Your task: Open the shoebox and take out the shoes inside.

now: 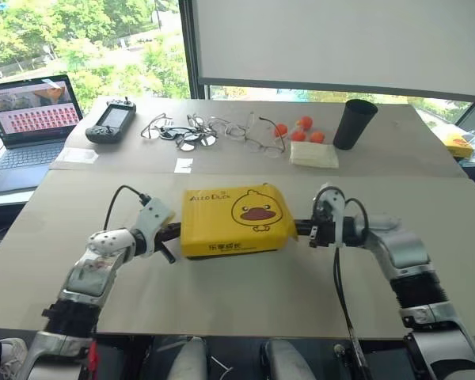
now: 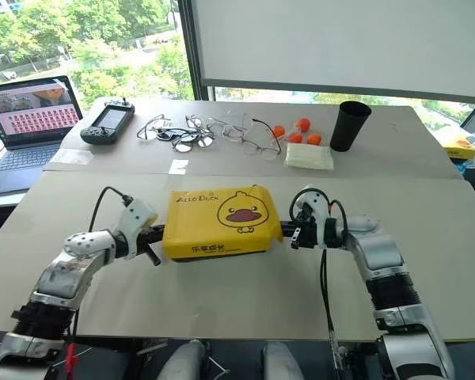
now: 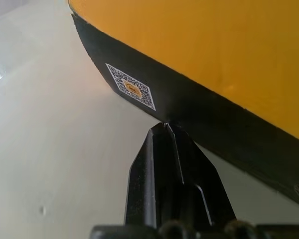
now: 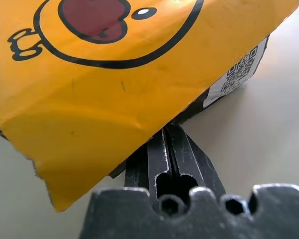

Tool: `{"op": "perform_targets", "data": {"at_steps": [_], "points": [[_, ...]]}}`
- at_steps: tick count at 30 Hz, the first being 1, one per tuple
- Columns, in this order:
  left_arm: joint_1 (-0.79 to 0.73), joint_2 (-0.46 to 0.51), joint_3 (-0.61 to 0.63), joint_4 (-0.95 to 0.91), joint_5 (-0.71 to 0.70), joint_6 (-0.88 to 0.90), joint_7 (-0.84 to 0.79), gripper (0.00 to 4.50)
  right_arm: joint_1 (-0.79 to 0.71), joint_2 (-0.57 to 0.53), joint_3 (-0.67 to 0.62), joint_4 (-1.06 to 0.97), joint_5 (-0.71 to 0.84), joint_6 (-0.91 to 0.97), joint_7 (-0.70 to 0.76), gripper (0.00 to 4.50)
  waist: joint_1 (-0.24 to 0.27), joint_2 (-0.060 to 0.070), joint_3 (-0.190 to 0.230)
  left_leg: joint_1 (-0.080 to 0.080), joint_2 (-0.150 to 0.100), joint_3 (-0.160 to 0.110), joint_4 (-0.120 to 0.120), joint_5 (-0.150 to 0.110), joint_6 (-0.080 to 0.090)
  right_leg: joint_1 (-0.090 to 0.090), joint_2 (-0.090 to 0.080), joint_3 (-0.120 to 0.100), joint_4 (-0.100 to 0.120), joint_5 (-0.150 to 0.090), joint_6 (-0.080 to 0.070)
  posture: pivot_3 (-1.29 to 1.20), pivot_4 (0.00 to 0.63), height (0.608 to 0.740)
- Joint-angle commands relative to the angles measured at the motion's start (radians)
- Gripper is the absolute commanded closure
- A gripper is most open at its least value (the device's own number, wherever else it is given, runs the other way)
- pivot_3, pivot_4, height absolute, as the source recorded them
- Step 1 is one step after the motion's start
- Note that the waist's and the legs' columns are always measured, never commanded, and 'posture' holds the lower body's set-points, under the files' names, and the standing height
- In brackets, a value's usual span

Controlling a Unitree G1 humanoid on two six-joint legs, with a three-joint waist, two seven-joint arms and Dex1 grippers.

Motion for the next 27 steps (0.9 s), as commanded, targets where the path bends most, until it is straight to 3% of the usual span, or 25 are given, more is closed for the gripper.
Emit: {"op": "perform_targets", "data": {"at_steps": [1,6,17,18,22,27], "points": [[-0.095,-0.061,-0.057,-0.010,0.003,-0.040,-0.026,4.50,0.034,-0.010,-0.022,-0.074,0.021,-0.006,-0.001,4.48,0.001,0.000,0.000,0.000,0.000,0.000,0.000,0.000,0.000,-0.001,0.000,0.000,0.000,0.000,0.000,0.00,0.150,0.724],[-0.121,-0.059,-0.081,-0.017,0.022,-0.043,-0.066,4.50,0.099,-0.046,-0.045,-0.144,0.036,0.033,-0.013,4.48,-0.011,0.000,0.000,-0.001,0.000,0.001,0.001,0.000,0.000,-0.001,0.000,0.001,0.001,0.002,-0.004,0.00,0.150,0.724],[-0.051,0.199,-0.021,-0.025,0.018,-0.041,-0.230,4.50,0.089,-0.091,-0.055,-0.138,0.048,0.049,0.030,4.48,-0.024,0.000,0.000,0.000,0.000,0.001,0.000,0.000,0.000,-0.001,0.000,0.001,0.001,-0.001,0.001,0.00,0.150,0.724],[-0.045,0.221,-0.011,-0.024,0.010,-0.046,-0.248,4.00,0.088,-0.095,-0.056,-0.145,0.058,0.056,0.039,4.50,-0.024,0.000,0.001,0.000,0.000,0.001,0.000,0.000,0.000,-0.001,0.000,0.001,0.001,-0.001,0.001,0.00,0.150,0.724],[-0.007,0.319,0.050,-0.087,-0.051,0.005,-0.339,2.70,0.076,-0.101,-0.072,-0.188,0.124,0.113,0.070,4.50,-0.028,0.001,0.001,0.000,0.001,0.001,0.000,0.000,0.000,-0.001,0.000,0.001,0.001,-0.001,0.001,0.00,0.150,0.724],[0.067,0.408,0.157,-0.247,-0.235,0.203,-0.437,0.96,0.082,-0.137,-0.133,-0.210,0.220,0.184,0.104,4.50,-0.024,0.001,0.002,-0.001,0.001,0.001,0.000,0.000,0.000,-0.003,0.000,0.001,0.001,-0.001,0.001,0.00,0.150,0.724]]}}
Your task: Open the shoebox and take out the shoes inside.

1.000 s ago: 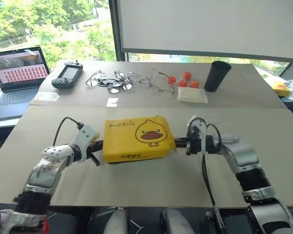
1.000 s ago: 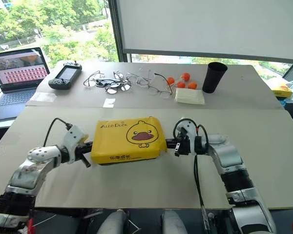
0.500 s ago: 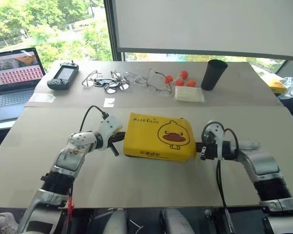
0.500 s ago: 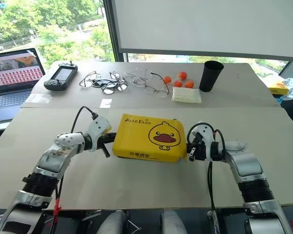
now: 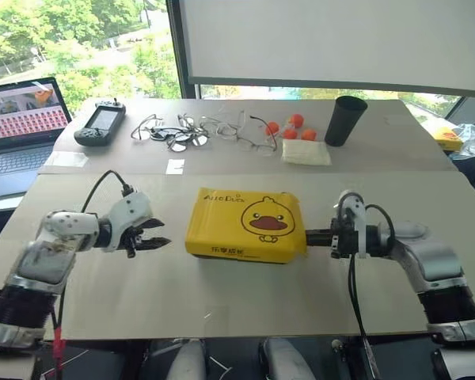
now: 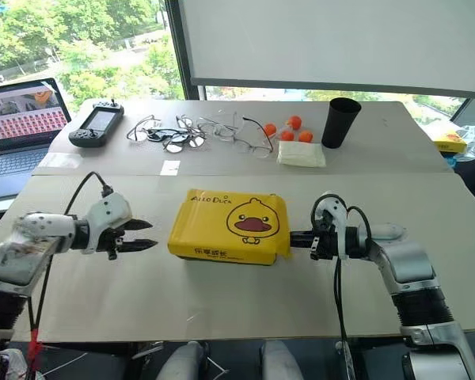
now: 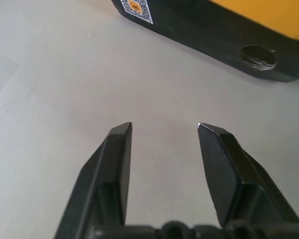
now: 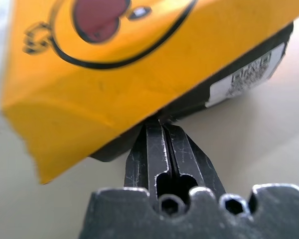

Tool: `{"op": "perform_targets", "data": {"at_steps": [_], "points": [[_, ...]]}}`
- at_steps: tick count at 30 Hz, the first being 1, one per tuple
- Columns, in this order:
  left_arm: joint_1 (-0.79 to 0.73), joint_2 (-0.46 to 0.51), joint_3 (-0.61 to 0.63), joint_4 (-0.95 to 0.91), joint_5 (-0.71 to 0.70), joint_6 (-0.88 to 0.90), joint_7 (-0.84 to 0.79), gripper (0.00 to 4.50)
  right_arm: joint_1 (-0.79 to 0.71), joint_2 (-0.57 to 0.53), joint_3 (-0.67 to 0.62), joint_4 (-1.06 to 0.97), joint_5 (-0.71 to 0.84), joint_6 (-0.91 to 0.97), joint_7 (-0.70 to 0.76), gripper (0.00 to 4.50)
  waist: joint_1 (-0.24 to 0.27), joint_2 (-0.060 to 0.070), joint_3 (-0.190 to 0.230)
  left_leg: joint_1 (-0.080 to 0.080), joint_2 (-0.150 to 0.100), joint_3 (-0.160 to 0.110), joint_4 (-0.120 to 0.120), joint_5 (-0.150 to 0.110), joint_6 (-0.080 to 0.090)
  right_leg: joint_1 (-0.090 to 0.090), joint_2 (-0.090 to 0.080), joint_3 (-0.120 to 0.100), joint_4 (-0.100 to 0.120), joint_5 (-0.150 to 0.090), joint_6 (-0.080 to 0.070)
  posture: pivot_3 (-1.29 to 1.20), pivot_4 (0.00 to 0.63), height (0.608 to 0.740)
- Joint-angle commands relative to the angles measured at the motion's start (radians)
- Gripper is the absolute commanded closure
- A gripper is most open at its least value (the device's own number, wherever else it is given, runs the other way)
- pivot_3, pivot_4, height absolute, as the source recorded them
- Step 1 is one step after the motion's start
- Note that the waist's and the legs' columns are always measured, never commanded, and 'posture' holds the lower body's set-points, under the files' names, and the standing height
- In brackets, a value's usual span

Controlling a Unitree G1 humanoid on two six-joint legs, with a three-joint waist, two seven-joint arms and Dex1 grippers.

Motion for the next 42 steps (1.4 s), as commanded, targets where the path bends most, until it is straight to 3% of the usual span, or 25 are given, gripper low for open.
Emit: {"op": "perform_targets", "data": {"at_steps": [1,3,9,12,21,29,34,38,42], "points": [[0.042,0.055,0.121,-0.152,-0.169,0.164,-0.060,0.57,-0.027,-0.024,-0.084,-0.039,0.097,0.040,0.033,4.50,0.003,0.000,0.000,0.000,0.000,0.000,0.000,0.000,0.000,0.000,0.000,0.000,0.000,0.000,0.000,0.00,0.150,0.724],[0.079,0.073,0.203,-0.230,-0.278,0.272,-0.066,0.08,-0.060,-0.002,-0.111,-0.028,0.151,0.066,0.034,4.50,0.003,0.000,0.000,0.000,0.000,0.000,0.000,0.000,0.000,0.000,0.000,0.000,0.000,0.000,0.000,0.00,0.150,0.724],[0.152,0.090,0.308,-0.346,-0.432,0.413,-0.042,0.08,-0.191,0.113,-0.134,0.099,0.140,0.011,-0.080,4.50,-0.011,0.000,0.001,0.001,0.001,0.001,0.000,0.000,0.000,0.000,0.001,0.000,0.000,0.000,0.000,0.00,0.150,0.724],[0.178,0.091,0.334,-0.372,-0.451,0.428,-0.010,0.08,-0.218,0.132,-0.146,0.105,0.193,0.066,-0.065,4.50,-0.009,0.000,0.002,0.001,0.001,0.001,0.000,0.000,0.000,0.000,0.001,0.000,0.000,0.000,0.000,0.00,0.150,0.724],[0.216,0.117,0.369,-0.394,-0.461,0.427,0.047,0.08,-0.084,-0.016,0.133,0.110,-0.072,-0.063,0.045,4.50,0.004,0.000,0.002,0.001,0.001,0.001,0.000,0.000,0.000,0.000,0.000,0.000,0.000,0.000,0.000,0.00,0.150,0.724],[0.210,0.135,0.353,-0.388,-0.457,0.419,0.051,0.08,-0.022,-0.079,0.245,0.167,-0.204,-0.166,0.118,4.50,0.002,0.000,0.002,0.001,0.001,0.003,0.000,0.000,0.000,-0.002,0.001,0.002,0.000,-0.001,-0.001,0.00,0.150,0.724],[0.212,0.141,0.347,-0.389,-0.454,0.413,0.050,0.08,-0.011,-0.068,0.181,0.160,-0.143,-0.173,0.159,4.50,0.010,0.000,0.001,0.002,0.001,0.002,0.000,0.000,0.000,0.002,0.001,0.001,-0.001,-0.001,-0.001,0.00,0.150,0.724],[0.210,0.148,0.332,-0.388,-0.446,0.405,0.046,0.08,-0.107,0.018,-0.086,0.134,0.183,0.010,0.155,4.50,0.001,0.000,0.002,0.002,0.001,0.002,0.000,0.000,0.000,0.002,0.001,0.001,-0.001,-0.001,-0.001,0.00,0.150,0.724],[0.211,0.150,0.327,-0.383,-0.451,0.400,0.047,0.08,-0.194,0.076,-0.271,0.176,0.384,0.108,0.097,4.50,-0.002,0.001,0.003,0.003,0.001,0.003,0.000,0.000,0.000,0.002,0.001,0.002,0.000,-0.001,-0.001,0.00,0.150,0.724]]}}
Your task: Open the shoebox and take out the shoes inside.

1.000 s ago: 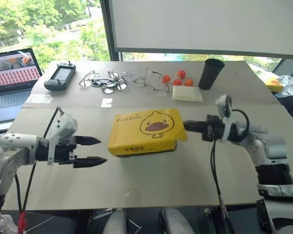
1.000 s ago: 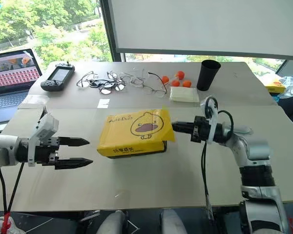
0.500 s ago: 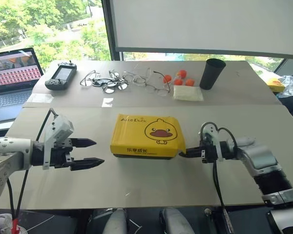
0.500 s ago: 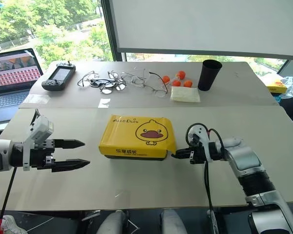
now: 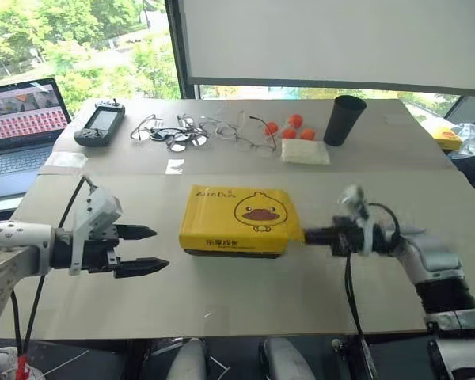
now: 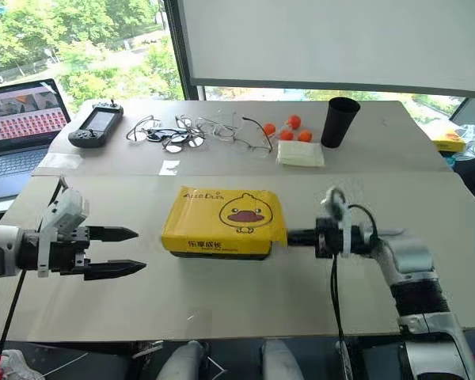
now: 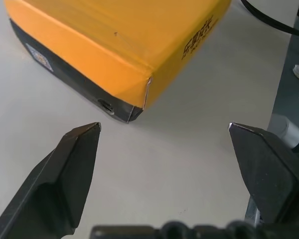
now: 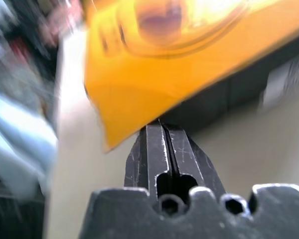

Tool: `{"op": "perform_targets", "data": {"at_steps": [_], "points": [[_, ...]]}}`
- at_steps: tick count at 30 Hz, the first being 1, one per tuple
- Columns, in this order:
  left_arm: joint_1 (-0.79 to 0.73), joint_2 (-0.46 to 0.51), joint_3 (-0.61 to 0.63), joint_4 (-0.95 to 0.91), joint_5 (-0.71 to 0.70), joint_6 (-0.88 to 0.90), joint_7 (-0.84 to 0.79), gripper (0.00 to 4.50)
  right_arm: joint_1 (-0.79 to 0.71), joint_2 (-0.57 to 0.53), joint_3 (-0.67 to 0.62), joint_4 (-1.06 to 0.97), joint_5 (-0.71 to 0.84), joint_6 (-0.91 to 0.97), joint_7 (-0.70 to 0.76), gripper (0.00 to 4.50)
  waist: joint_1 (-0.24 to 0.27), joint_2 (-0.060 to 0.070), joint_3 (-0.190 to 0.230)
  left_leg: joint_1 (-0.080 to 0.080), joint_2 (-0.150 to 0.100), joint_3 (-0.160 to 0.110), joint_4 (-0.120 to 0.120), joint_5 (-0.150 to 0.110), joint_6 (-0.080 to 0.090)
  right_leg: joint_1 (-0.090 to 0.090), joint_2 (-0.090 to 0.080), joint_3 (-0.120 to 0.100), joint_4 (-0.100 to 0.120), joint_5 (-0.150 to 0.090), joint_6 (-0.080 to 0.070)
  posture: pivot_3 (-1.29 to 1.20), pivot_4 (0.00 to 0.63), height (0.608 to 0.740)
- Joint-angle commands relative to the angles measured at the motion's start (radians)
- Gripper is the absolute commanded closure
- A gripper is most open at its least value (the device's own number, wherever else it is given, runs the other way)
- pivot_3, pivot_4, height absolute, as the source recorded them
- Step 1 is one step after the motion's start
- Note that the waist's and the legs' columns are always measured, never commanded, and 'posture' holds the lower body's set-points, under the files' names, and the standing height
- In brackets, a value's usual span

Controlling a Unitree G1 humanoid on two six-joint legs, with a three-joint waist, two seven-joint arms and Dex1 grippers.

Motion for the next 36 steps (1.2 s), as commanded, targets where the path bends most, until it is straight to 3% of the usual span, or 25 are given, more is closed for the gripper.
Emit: {"op": "perform_targets", "data": {"at_steps": [1,7,10,15,19,20,22,24,33,36], "points": [[-0.011,0.021,0.007,-0.011,-0.007,-0.017,-0.001,0.08,-0.072,0.038,-0.158,0.002,0.166,0.068,-0.052,4.50,0.003,0.000,0.000,0.000,0.000,0.000,0.000,0.000,0.000,0.000,0.000,0.000,0.000,0.000,0.000,0.00,0.150,0.724],[-0.010,0.013,0.005,-0.015,-0.014,-0.014,0.006,0.08,-0.124,0.115,-0.186,-0.016,0.189,0.108,-0.218,4.50,0.004,-0.001,0.000,-0.001,0.000,-0.001,0.000,0.000,0.001,0.000,0.000,-0.001,0.000,0.000,0.000,0.00,0.150,0.724],[-0.001,0.010,0.007,-0.019,-0.014,-0.015,0.009,0.08,-0.160,0.148,-0.151,0.015,0.118,0.075,-0.313,4.50,0.002,0.000,0.000,-0.001,0.000,0.000,0.000,0.000,0.001,-0.001,0.000,0.000,0.000,0.000,0.000,0.00,0.150,0.724],[0.008,0.000,0.020,-0.026,-0.023,-0.012,0.020,0.08,-0.168,0.136,-0.091,-0.037,0.090,0.105,-0.310,4.50,0.004,0.000,0.000,-0.002,0.000,0.000,-0.001,0.000,0.001,-0.003,0.000,0.000,0.000,0.001,-0.002,0.00,0.150,0.724],[0.009,-0.002,0.036,-0.021,-0.032,-0.013,0.025,0.08,-0.170,0.069,-0.027,-0.102,0.064,0.137,-0.274,4.50,0.006,0.000,0.000,-0.010,-0.001,0.001,0.001,0.000,0.001,-0.012,-0.001,0.001,0.004,0.004,-0.007,0.00,0.150,0.724],[0.006,0.000,0.039,-0.013,-0.029,-0.019,0.029,0.08,-0.173,0.030,0.045,-0.155,0.023,0.143,-0.253,4.50,0.006,0.000,0.000,-0.010,-0.001,0.001,0.001,0.000,0.001,-0.012,-0.001,0.001,0.005,0.004,-0.006,0.00,0.150,0.724],[-0.017,-0.002,0.035,0.012,-0.017,-0.036,0.043,0.00,-0.223,-0.004,0.202,-0.221,-0.079,0.163,-0.264,3.93,0.006,0.000,0.001,-0.009,-0.001,0.001,0.001,0.000,0.001,-0.013,-0.001,0.001,0.006,0.004,-0.006,0.00,0.150,0.724],[-0.034,-0.001,0.024,0.025,-0.011,-0.047,0.047,0.00,-0.262,0.003,0.273,-0.245,-0.100,0.204,-0.269,3.37,-0.007,0.000,0.001,-0.008,0.000,0.002,0.001,0.000,0.001,-0.013,0.000,0.001,0.008,0.003,-0.006,0.00,0.150,0.724],[-0.113,-0.010,-0.006,0.054,-0.018,-0.058,0.065,0.00,-0.387,0.099,0.388,-0.212,-0.210,0.199,-0.315,0.24,-0.009,-0.001,0.001,-0.009,0.000,0.002,0.002,0.000,0.001,-0.014,0.001,0.001,0.009,0.003,-0.007,0.00,0.150,0.724],[-0.119,0.011,0.014,0.035,-0.028,-0.045,0.060,0.00,-0.465,0.101,0.426,-0.142,-0.281,0.239,-0.353,0.06,-0.006,-0.001,0.001,-0.009,0.000,0.001,0.002,0.000,0.001,-0.014,0.000,0.001,0.009,0.003,-0.008,0.00,0.150,0.724]]}}
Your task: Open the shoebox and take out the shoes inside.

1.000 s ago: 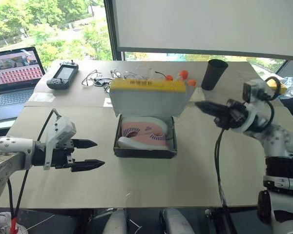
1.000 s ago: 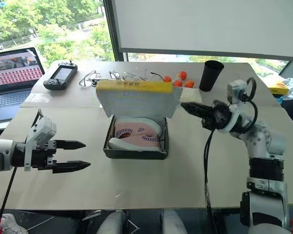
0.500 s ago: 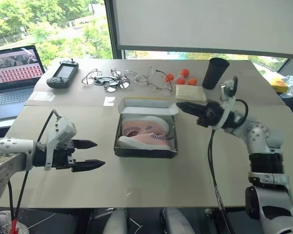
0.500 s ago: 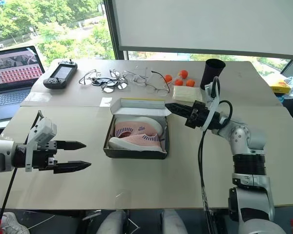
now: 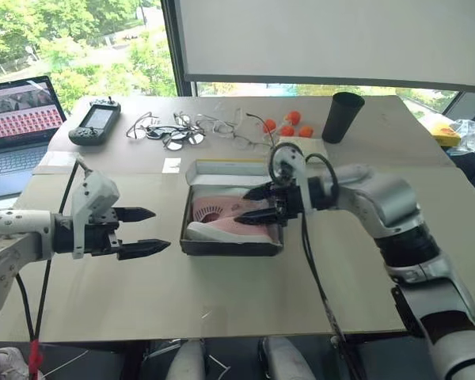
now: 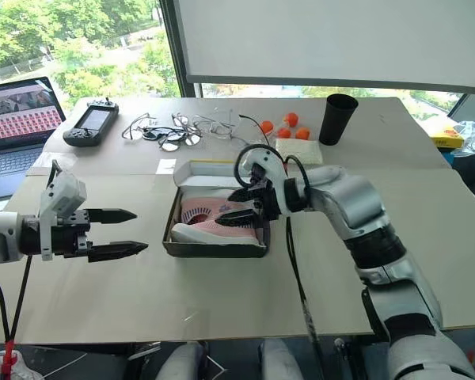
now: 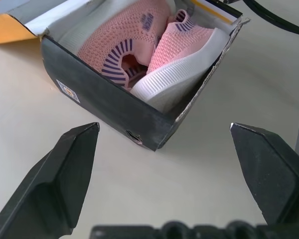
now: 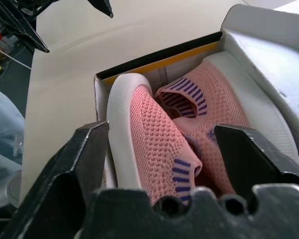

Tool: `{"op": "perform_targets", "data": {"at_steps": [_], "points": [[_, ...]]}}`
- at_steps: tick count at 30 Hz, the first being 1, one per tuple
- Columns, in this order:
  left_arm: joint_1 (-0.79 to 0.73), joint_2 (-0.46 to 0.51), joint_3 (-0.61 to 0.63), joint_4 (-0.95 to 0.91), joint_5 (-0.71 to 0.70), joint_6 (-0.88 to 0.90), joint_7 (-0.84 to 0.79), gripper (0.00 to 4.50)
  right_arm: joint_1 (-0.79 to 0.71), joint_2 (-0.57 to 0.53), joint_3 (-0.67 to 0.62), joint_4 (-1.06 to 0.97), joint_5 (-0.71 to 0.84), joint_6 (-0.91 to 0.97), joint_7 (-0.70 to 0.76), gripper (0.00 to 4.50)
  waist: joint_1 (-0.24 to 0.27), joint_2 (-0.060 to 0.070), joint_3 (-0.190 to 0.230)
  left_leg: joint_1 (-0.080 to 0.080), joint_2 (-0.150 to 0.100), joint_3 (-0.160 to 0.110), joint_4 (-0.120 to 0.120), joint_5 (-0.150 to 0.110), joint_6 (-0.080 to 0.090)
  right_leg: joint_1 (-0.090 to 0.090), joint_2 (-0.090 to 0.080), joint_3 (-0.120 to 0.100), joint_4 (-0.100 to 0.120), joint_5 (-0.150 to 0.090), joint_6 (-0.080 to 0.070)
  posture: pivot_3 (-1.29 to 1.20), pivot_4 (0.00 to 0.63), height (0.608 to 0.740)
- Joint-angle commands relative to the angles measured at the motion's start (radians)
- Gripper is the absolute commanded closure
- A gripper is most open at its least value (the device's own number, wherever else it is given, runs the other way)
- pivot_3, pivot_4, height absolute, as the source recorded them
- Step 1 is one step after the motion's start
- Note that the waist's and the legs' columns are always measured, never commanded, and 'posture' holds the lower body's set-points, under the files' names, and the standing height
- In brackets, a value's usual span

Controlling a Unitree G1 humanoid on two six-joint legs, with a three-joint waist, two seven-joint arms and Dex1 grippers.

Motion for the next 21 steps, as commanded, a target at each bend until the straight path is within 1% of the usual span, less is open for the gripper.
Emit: {"op": "perform_targets", "data": {"at_steps": [1,5,7,12,15,18,21], "points": [[-0.016,0.027,0.043,-0.039,-0.027,0.001,-0.004,0.00,-0.091,-0.008,0.021,0.061,-0.072,0.030,-0.026,0.06,0.001,0.000,0.000,0.000,0.000,0.000,0.000,0.000,0.000,0.000,0.000,0.000,0.000,0.000,0.000,0.00,0.150,0.724],[-0.018,0.044,0.058,-0.074,-0.037,-0.001,-0.001,0.00,-0.162,-0.034,0.071,0.123,-0.101,0.101,0.019,0.06,0.005,0.000,0.000,0.000,0.000,0.000,0.000,0.000,0.000,0.000,0.000,0.000,0.000,0.000,0.000,0.00,0.150,0.724],[-0.030,0.050,0.066,-0.084,-0.049,-0.001,0.004,0.00,-0.193,-0.046,0.095,0.149,-0.092,0.150,0.066,0.06,0.008,0.000,0.000,0.000,0.000,0.000,0.000,0.000,0.000,0.000,0.000,0.000,0.000,0.000,0.000,0.00,0.150,0.724],[-0.099,0.060,0.074,-0.076,-0.065,0.000,0.024,0.00,-0.223,-0.060,0.133,0.178,-0.100,0.177,0.132,0.06,0.008,0.000,0.000,0.000,0.000,0.000,0.000,0.000,0.000,0.000,0.000,0.000,0.000,0.000,0.000,0.00,0.150,0.724],[-0.146,0.063,0.078,-0.058,-0.080,0.006,0.036,0.00,-0.224,-0.046,0.148,0.211,-0.120,0.168,0.137,0.06,0.007,0.000,0.000,0.000,0.000,0.000,0.000,0.000,0.000,0.000,0.000,0.000,0.000,0.000,0.000,0.00,0.150,0.724],[-0.168,0.062,0.078,-0.054,-0.096,0.015,0.045,0.00,-0.210,-0.019,0.162,0.266,-0.169,0.109,0.112,0.06,0.006,0.000,0.000,0.000,0.000,0.000,0.000,0.000,0.000,0.000,0.000,0.000,0.001,0.000,0.000,0.00,0.150,0.724],[-0.168,0.060,0.073,-0.059,-0.098,0.016,0.050,0.00,-0.223,0.004,0.135,0.317,-0.194,0.084,0.099,0.06,0.003,0.000,0.000,0.001,0.000,0.000,0.000,0.000,0.000,0.000,0.000,0.000,0.001,0.000,0.000,0.00,0.150,0.724]]}}
